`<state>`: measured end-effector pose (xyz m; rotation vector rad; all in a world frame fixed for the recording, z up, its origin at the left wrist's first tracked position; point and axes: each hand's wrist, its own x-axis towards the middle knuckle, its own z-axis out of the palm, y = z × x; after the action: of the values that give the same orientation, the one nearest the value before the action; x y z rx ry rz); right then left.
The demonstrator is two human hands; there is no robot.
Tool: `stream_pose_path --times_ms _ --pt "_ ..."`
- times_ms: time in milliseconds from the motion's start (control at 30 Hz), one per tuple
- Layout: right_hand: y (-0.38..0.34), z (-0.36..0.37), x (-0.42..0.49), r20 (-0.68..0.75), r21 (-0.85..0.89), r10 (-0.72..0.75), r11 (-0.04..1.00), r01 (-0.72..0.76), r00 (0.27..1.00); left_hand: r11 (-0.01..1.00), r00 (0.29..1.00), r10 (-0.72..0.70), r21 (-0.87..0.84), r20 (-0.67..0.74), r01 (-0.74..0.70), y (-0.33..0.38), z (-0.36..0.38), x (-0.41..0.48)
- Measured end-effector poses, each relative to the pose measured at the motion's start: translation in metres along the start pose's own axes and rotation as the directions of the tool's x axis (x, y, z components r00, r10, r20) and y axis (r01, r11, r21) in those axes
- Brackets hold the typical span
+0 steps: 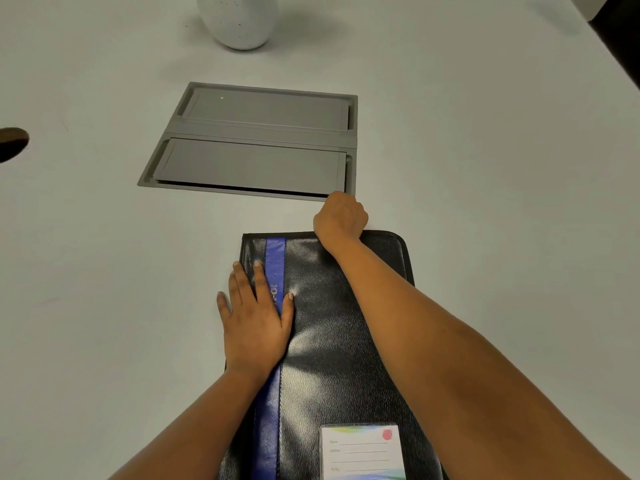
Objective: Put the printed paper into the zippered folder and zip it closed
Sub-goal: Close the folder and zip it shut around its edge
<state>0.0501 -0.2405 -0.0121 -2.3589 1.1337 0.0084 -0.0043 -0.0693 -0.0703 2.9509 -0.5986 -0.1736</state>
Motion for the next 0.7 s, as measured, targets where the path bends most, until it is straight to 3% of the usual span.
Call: stream_pose_path --times_ms 433,700 --pt "-0.04 0.016 -0.018 0.053 0.095 -0.056 0.994 0.051 0.997 0.998 1.0 -0.005 -0.06 0.024 0.007 -0.001 0.001 0.0" --pt "-0.058 0.019 -0.017 0.113 0.212 0.032 0.976 -0.056 0.993 0.997 1.0 -0.002 -0.079 0.03 0.004 -0.002 0.001 0.0"
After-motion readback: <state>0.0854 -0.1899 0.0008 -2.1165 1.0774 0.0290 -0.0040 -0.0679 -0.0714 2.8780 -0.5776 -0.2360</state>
